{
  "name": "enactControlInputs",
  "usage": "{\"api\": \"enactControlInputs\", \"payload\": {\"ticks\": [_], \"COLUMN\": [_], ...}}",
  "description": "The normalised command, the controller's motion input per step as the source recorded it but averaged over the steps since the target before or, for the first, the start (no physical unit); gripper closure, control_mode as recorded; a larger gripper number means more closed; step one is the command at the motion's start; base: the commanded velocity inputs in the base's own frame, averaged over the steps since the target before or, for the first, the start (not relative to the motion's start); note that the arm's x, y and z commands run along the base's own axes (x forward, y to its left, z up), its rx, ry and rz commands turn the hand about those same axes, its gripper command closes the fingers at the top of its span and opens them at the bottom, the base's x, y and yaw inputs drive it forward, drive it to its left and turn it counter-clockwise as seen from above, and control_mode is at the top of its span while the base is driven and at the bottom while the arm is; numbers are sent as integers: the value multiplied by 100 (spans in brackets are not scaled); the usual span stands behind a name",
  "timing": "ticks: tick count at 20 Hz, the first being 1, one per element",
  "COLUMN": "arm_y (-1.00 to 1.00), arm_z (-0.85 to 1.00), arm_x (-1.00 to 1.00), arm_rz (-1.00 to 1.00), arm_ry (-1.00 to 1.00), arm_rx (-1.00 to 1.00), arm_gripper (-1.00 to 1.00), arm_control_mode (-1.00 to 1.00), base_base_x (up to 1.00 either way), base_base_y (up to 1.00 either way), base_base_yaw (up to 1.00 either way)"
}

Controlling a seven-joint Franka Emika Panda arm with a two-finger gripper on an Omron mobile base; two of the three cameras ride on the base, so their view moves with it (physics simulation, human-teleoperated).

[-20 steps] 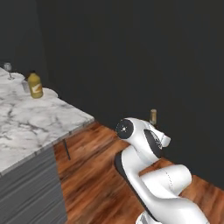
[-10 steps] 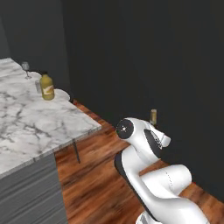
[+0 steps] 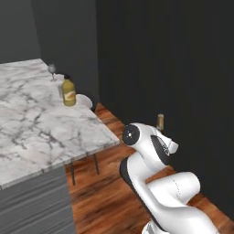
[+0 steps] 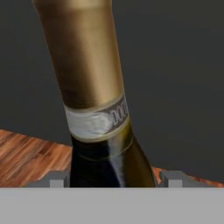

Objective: There is a wine glass and glass cup on the dining counter. Place the wine bottle next to the wine glass and the juice bottle next to the glass cup.

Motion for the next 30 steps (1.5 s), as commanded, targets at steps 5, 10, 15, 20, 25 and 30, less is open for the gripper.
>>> {"api": "enactControlInputs", "payload": {"ticks": [5, 10, 15, 20, 25, 30], "arm_y": [0, 0, 0, 0, 0, 0], "arm_z": [0, 0, 0, 0, 0, 0], "arm_x": [0, 0, 0, 0, 0, 0], "arm_rz": [0, 0, 0, 0, 0, 0], "arm_ry": [0, 0, 0, 0, 0, 0], "arm_rx": [0, 0, 0, 0, 0, 0], "arm_gripper": [100, 100, 100, 100, 100, 100], "arm_control_mode": [100, 100, 100, 100, 100, 100], "base_base_x": [55, 47, 45, 43, 42, 41], "base_base_y": [-33, -44, -44, -40, -39, -36], "base_base_yaw": [21, 13, 15, 22, 23, 29]}}
